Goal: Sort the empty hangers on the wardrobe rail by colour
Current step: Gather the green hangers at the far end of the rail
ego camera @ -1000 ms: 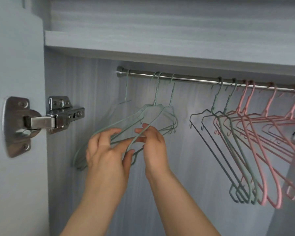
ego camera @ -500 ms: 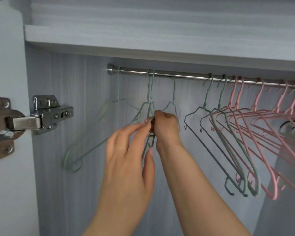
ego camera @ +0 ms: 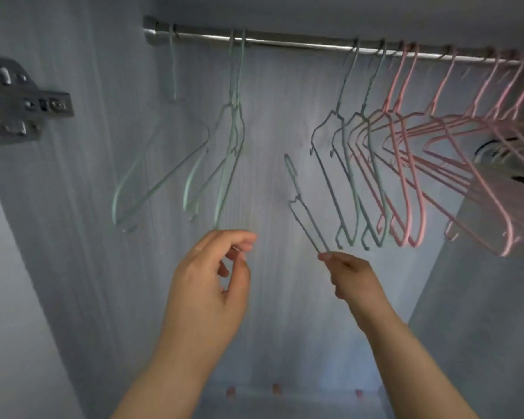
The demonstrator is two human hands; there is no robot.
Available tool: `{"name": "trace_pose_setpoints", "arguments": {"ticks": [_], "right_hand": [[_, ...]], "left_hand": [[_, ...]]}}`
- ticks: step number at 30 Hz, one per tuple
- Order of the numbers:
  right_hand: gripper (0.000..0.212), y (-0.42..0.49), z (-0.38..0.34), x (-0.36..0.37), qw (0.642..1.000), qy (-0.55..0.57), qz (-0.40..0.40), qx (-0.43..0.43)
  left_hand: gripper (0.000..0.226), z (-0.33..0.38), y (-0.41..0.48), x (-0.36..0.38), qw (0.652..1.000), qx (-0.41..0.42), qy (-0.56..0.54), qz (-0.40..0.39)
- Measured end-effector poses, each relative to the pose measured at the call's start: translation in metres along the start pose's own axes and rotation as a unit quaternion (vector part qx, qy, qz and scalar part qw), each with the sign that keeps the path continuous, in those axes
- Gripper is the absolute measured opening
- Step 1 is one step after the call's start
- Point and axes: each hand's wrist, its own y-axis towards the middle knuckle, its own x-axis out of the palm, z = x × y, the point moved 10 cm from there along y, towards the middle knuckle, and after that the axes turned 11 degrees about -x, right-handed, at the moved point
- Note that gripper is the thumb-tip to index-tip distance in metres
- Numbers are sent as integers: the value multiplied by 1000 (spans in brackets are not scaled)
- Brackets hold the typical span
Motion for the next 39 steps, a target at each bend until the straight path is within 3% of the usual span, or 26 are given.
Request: {"name": "trace_pose_setpoints", "arguments": {"ticks": [2, 6, 10, 13, 17, 21, 24, 26, 31, 35, 39], "right_hand": [[29, -12, 4, -27, 988, -138, 9, -73], [24, -42, 15, -81, 926, -346, 5, -150], [55, -52, 5, -121, 844, -456, -39, -280], [58, -48, 3, -116, 797, -473, -77, -368], [54, -25, 21, -107, 860, -365, -145, -328], [46, -3, 24, -99, 888, -303, -186, -292], [27, 8, 25, -91, 928, -211, -177, -252], [29, 11, 34, -75, 947, -136, -186, -224], [21, 11, 61, -19, 964, -119, -150, -186], [33, -9, 7, 16, 955, -117, -74, -263], [57, -56, -55, 36, 972, 3, -80, -222]], "left_hand": [[27, -1, -4, 16, 1000, 1, -3, -24], [29, -41, -13, 48, 996, -52, 2, -67], [60, -131, -46, 80, 954, -242, 88, -153], [76, -176, -85, 85, 898, -363, 145, -201], [64, -208, -121, 62, 868, -385, 232, -211], [27, -191, -135, 16, 893, -328, 253, -178], [35, -159, -154, -17, 909, -344, 178, -152], [45, -130, -163, -42, 930, -346, 93, -78], [47, -45, -166, -87, 958, -268, 24, 100], [44, -8, -166, -99, 955, -228, 76, 174], [32, 30, -149, -96, 948, -190, 134, 216]]}}
